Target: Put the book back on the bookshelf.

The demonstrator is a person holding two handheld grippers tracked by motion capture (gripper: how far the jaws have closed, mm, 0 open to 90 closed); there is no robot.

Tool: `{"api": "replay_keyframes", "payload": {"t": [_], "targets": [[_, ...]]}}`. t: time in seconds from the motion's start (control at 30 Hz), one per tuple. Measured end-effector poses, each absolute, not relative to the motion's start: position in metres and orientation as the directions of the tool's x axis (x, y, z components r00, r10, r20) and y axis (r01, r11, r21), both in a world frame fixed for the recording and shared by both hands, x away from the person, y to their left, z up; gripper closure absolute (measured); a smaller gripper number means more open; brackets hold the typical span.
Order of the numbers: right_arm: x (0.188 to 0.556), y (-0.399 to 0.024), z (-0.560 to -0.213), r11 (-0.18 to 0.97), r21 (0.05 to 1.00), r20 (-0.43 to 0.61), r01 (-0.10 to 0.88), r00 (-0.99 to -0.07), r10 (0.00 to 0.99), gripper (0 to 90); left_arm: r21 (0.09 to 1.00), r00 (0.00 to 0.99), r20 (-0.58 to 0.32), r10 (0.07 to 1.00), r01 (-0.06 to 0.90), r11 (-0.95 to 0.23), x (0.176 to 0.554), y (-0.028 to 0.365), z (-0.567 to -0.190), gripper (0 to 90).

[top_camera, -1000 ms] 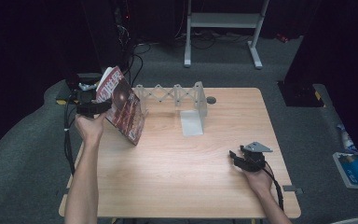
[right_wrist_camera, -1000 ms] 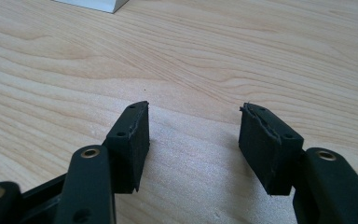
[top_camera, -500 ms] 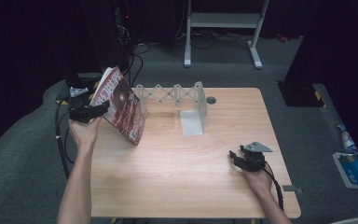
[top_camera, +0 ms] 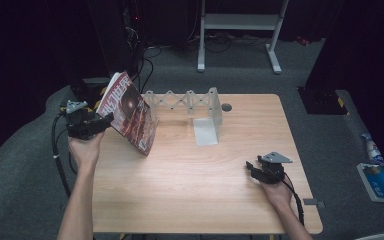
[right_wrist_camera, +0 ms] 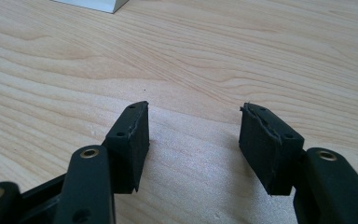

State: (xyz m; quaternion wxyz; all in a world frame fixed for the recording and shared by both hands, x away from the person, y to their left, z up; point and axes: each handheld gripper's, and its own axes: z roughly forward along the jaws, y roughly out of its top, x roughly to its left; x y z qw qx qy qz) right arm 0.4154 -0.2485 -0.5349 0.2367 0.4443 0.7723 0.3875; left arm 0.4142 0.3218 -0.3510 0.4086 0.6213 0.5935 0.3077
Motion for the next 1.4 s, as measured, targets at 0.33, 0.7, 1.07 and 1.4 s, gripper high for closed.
{"api": "replay_keyframes", "payload": {"t": [0.33,0.7,1.07,1.4], "targets": [[0.415,-0.248,-0.535,0.305,0.809,-0.021,0.503,-0.493,0.870,42.7,0.878,0.121,-0.106,0.987,0.477,0.036,0.395,0.318,-0.351,29.4],[0.415,-0.249,-0.535,0.305,0.808,-0.021,0.504,-0.493,0.870,42.6,0.885,0.147,-0.126,0.981,0.463,0.045,0.373,0.309,-0.363,30.2],[0.415,-0.248,-0.535,0.305,0.808,-0.021,0.505,-0.493,0.870,42.6,0.895,0.182,-0.112,0.977,0.445,0.020,0.361,0.295,-0.372,30.8],[0.415,-0.248,-0.535,0.304,0.807,-0.019,0.506,-0.493,0.870,42.6,0.894,0.228,-0.145,0.963,0.447,0.029,0.357,0.280,-0.380,32.3]]}}
